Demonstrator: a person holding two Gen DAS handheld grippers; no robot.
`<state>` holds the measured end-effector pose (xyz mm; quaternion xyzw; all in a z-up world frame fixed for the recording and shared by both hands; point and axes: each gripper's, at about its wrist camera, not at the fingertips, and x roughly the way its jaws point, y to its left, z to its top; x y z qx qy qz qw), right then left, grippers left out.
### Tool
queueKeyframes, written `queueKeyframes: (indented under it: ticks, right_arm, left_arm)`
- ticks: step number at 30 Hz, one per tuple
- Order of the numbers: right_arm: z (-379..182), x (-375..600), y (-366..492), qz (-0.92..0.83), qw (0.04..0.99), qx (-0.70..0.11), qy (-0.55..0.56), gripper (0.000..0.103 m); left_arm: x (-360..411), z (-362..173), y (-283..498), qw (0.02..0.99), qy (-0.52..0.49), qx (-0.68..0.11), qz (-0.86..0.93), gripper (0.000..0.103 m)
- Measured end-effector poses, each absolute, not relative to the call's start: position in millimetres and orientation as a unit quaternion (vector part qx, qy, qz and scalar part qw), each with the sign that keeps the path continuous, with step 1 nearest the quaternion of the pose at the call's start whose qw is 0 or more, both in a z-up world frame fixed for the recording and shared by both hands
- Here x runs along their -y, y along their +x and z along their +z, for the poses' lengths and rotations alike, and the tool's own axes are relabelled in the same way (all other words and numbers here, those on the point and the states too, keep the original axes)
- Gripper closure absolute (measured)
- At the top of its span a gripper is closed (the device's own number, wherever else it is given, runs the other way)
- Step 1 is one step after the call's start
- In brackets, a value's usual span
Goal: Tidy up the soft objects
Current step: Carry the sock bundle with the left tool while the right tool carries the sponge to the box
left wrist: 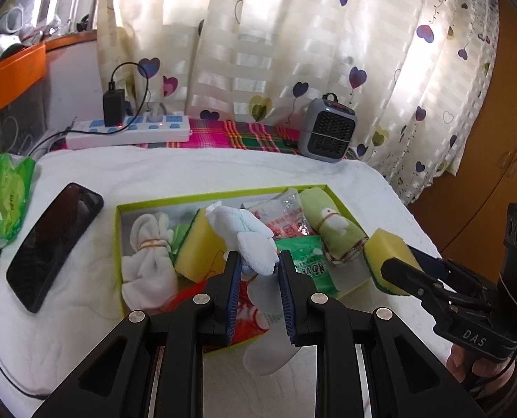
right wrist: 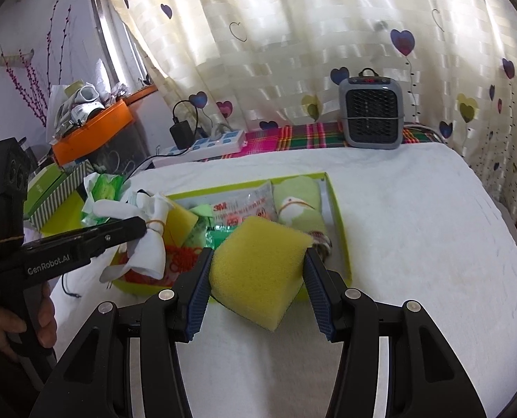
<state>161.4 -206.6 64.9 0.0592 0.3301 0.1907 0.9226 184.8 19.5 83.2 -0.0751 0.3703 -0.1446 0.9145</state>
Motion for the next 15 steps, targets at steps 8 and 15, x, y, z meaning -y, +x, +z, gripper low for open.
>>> queueKeyframes:
  ticks: [8, 15]
  right_arm:
    - [60.8, 193.3, 184.0, 0.2, 0.919, -0.337, 0.048, 0.051]
    - [56.6, 177.3, 206.0, 0.207, 0.916, -0.343, 0.03, 0.051]
  left_arm:
    - [-23.3, 72.8, 195.3, 0.91, -0.077, -0.382, -0.142, 0.083]
    - [-23.9, 61.0, 200.0, 0.905, -0.073, -0.395, -0.138, 0.083]
